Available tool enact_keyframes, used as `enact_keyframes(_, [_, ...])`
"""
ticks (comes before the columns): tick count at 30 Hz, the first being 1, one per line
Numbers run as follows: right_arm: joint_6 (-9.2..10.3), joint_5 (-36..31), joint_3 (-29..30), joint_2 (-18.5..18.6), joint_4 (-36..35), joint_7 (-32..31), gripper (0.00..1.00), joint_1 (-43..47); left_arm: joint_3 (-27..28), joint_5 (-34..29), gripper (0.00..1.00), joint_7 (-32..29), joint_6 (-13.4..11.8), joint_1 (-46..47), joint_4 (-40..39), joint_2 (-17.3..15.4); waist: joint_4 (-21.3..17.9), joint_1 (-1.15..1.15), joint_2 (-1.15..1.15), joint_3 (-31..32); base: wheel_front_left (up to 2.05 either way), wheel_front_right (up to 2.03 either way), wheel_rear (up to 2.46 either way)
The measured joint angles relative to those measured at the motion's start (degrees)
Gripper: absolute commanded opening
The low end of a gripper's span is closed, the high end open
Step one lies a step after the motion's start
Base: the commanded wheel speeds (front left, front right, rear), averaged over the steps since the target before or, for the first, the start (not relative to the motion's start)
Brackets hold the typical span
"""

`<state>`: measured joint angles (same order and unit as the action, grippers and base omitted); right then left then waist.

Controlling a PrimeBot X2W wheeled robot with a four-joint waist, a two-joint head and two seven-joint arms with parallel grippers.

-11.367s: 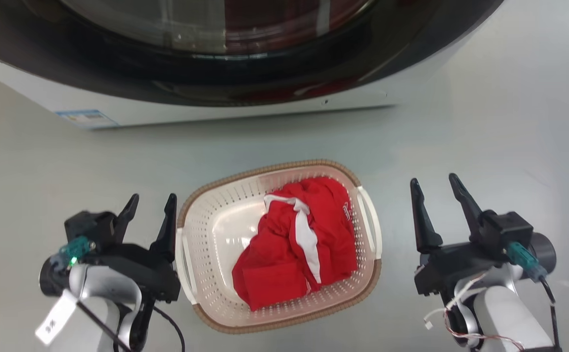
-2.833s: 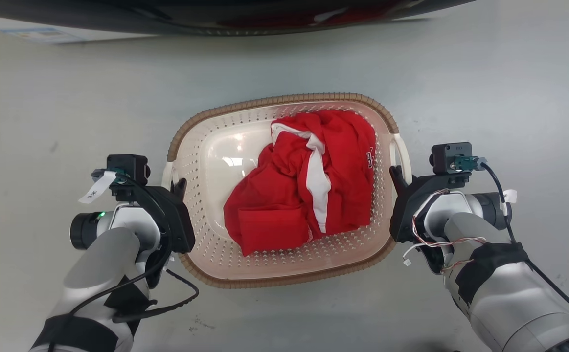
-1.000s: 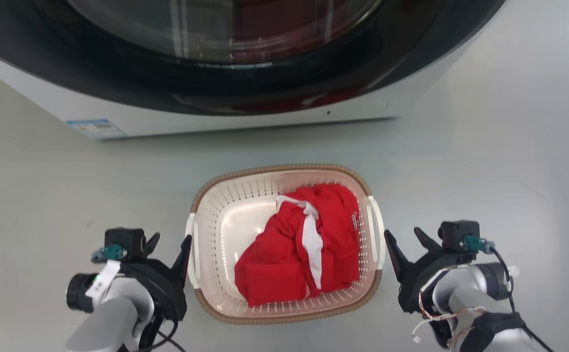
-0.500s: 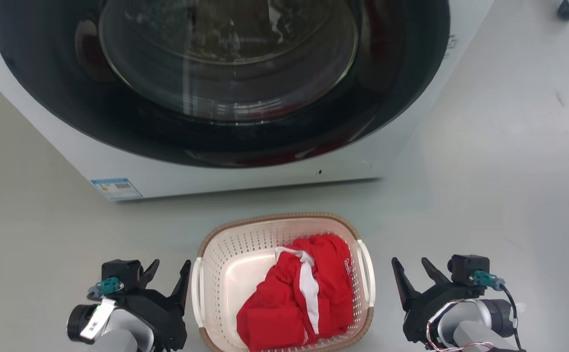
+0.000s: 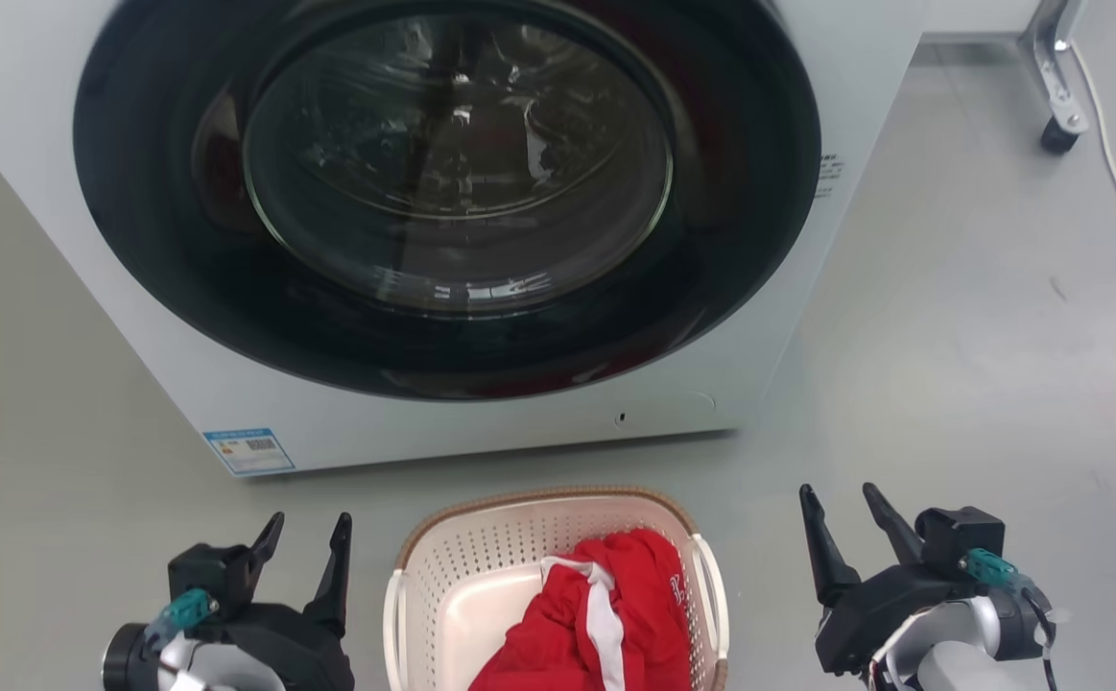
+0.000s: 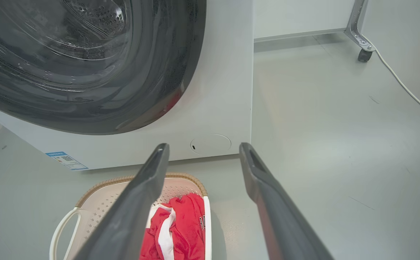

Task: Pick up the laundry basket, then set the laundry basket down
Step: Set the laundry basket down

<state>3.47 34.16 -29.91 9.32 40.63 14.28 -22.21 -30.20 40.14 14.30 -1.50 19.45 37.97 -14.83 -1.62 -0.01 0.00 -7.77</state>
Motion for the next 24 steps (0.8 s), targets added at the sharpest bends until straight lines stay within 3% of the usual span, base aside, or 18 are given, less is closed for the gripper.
enact_keyframes(10, [2.65,-5.33,3.00,3.54,-15.04,0.00,1.00,7.89,2.88,-5.35,1.00,0.01,-4.09,-9.07,-16.50,-2.13,0.10,0.00,0.00,4.88,0.00,0.00,0.00])
enact_keyframes(24, [3.66,-9.68,6.93,5.43,-27.85,0.01,1.00,18.54,8.04,-9.07,1.00,0.01,-5.57,-20.72,-28.56,-3.22,0.76,0.00,0.00,9.27,0.00,0.00,0.00])
